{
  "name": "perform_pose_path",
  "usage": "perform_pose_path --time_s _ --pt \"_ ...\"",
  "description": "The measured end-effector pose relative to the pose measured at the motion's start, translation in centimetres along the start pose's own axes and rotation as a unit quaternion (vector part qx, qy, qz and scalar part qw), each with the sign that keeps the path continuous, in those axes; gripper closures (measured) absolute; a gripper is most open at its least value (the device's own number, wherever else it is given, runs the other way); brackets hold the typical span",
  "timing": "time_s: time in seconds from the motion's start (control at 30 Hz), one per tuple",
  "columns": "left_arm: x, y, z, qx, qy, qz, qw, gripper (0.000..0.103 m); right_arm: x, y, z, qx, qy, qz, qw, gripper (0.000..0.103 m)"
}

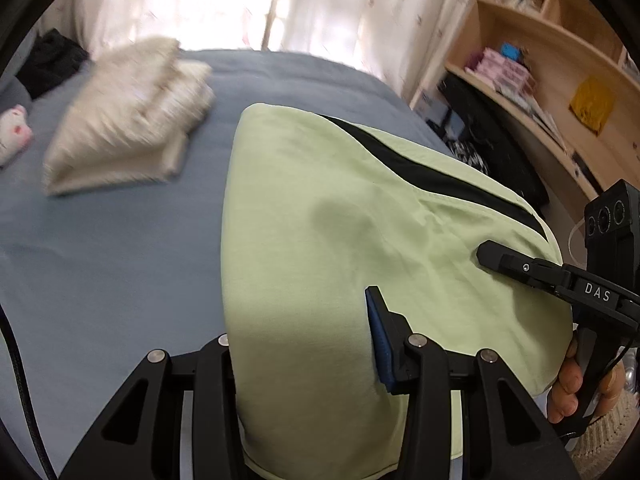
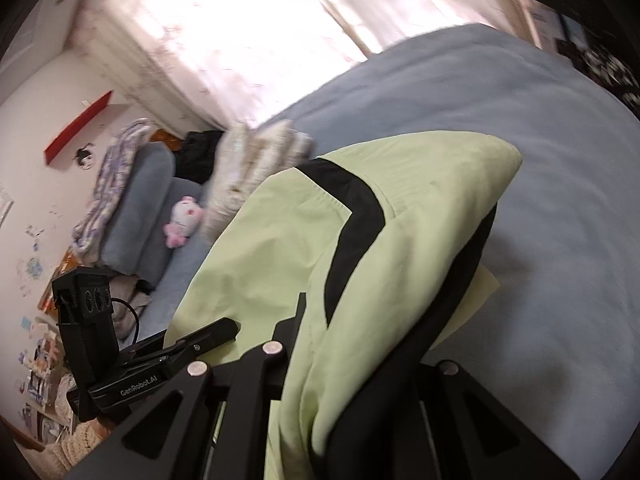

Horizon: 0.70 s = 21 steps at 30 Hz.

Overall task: Fold large clothes
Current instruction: 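Lift the green bundle with both tools and carry it toward the folded clothes stack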

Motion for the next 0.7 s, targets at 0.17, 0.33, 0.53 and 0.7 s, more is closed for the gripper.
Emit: perform_pose_path --time_s 0.17,0.33,0.53,0.7 --pt "7.1 6.5 5.2 0.02 -0.039 0.01 0.999 0.062 6.8 7.8 -4.4 0.039 -0.016 0.032 0.999 0.093" --pt "17.5 14.2 7.2 0.052 -0.081 0.003 0.9953 0.062 14.8 14.3 -11.1 0.067 -0.029 0.045 0.996 0.093" --pt "28.9 21.8 4.2 0.07 -0.102 0.002 0.9924 0.062 23.9 17.3 -21.2 0.076 -0.046 0.044 0.995 0.093" --pt "35.2 27.4 -1.0 0.081 -0.104 -0.003 0.9913 0.062 28.7 16.6 -29.6 0.084 -0.053 0.028 0.995 0.093"
Point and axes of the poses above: each gripper's, at about its wrist camera, not at the fingertips, and z roughly against the way its jaws point, y to its left, x to its top, the point moved 9 cm from there along -z, roughly the way its jaws point, and after that the axes turned 8 degrees about z, right-handed, at the moved point
